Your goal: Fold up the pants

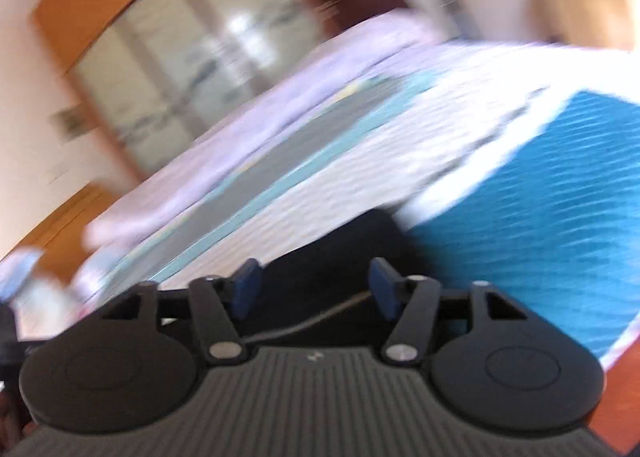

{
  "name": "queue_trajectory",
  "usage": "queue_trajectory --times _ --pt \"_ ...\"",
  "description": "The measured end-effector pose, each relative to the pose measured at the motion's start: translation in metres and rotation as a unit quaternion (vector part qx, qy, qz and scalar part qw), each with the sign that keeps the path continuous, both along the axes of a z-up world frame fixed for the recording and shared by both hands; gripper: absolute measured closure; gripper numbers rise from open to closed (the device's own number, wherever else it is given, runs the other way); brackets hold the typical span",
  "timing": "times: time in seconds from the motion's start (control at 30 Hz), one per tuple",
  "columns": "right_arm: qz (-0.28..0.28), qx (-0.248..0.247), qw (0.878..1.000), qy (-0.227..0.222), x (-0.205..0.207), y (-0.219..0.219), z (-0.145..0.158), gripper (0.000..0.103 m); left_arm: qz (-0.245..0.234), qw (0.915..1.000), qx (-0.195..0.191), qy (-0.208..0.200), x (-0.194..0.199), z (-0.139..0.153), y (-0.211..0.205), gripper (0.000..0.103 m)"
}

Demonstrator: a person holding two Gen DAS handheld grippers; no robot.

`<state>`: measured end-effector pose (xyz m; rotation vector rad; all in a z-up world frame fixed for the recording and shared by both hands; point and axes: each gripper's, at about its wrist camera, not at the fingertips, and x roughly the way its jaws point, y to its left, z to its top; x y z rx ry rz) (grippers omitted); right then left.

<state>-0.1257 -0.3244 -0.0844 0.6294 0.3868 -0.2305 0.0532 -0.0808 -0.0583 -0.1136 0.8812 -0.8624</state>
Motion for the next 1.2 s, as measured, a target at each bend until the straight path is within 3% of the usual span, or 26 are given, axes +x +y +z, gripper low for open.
queue_trajectory --times 0.1,0.17,0.23,0.3,0.37,0.4,0.43,0.47,0.57,0.77,0.87,0.97,1.07,1.17,1.2 --pt "-0.04 0.038 0.998 0.022 -0.018 -0.036 -0.017 0.033 -0.014 0.9992 0.016 0.034 0.01 -0.022 -0.028 0.074" --pt "-0.039 0.074 0.996 0.031 -0.023 -0.046 -0.03 0.033 -0.019 0.9966 0.054 0.059 0.013 -0.049 -0.044 0.077" --pt "-0.026 0.11 0.993 0.037 -0.016 -0.037 -0.044 0.033 -0.015 0.998 0.059 0.017 0.004 -0.061 -0.046 0.081" --pt "-0.002 0.121 0.991 0.055 -0.007 -0.025 -0.053 0.034 -0.014 0.9978 0.064 0.011 0.0 -0.061 -0.047 0.081" --pt "0.032 0.125 0.989 0.072 0.012 0.007 -0.049 0.044 -0.011 0.9974 0.068 0.022 0.002 -0.06 -0.048 0.081" --pt "0.032 0.123 0.989 0.076 0.011 0.014 -0.046 0.069 -0.009 0.9972 0.069 0.026 0.003 -0.059 -0.048 0.08" --pt "0.037 0.123 0.988 0.083 0.008 0.016 -0.041 0.084 -0.007 0.997 0.071 0.03 0.004 -0.056 -0.048 0.08" --pt "0.039 0.131 0.987 0.081 0.015 0.02 -0.031 0.084 -0.004 0.997 0.068 0.036 0.003 -0.052 -0.047 0.078" --pt "0.055 0.115 0.991 0.043 0.011 0.029 0.001 0.086 0.012 0.9976 0.026 0.063 0.004 -0.034 -0.026 0.069" --pt "0.165 0.051 0.985 -0.013 0.037 0.101 0.068 0.085 0.102 0.9913 -0.068 0.048 0.0 0.006 0.07 0.055" --pt "0.248 0.014 0.969 -0.01 0.062 0.156 0.086 0.085 0.158 0.982 -0.09 0.051 0.001 0.011 0.121 0.053" --pt "0.326 -0.037 0.945 0.013 0.09 0.219 0.083 0.085 0.209 0.9699 -0.11 0.061 0.001 0.006 0.168 0.049" --pt "0.383 -0.067 0.919 0.061 0.113 0.272 0.054 0.084 0.248 0.9599 -0.109 0.072 0.0 -0.008 0.195 0.048" --pt "0.413 -0.103 0.896 0.125 0.138 0.303 0.004 0.085 0.26 0.9547 -0.105 0.098 0.001 -0.029 0.205 0.048" --pt "0.422 -0.128 0.89 0.114 0.135 0.311 -0.001 0.084 0.262 0.954 -0.102 0.105 0.001 -0.034 0.205 0.048"
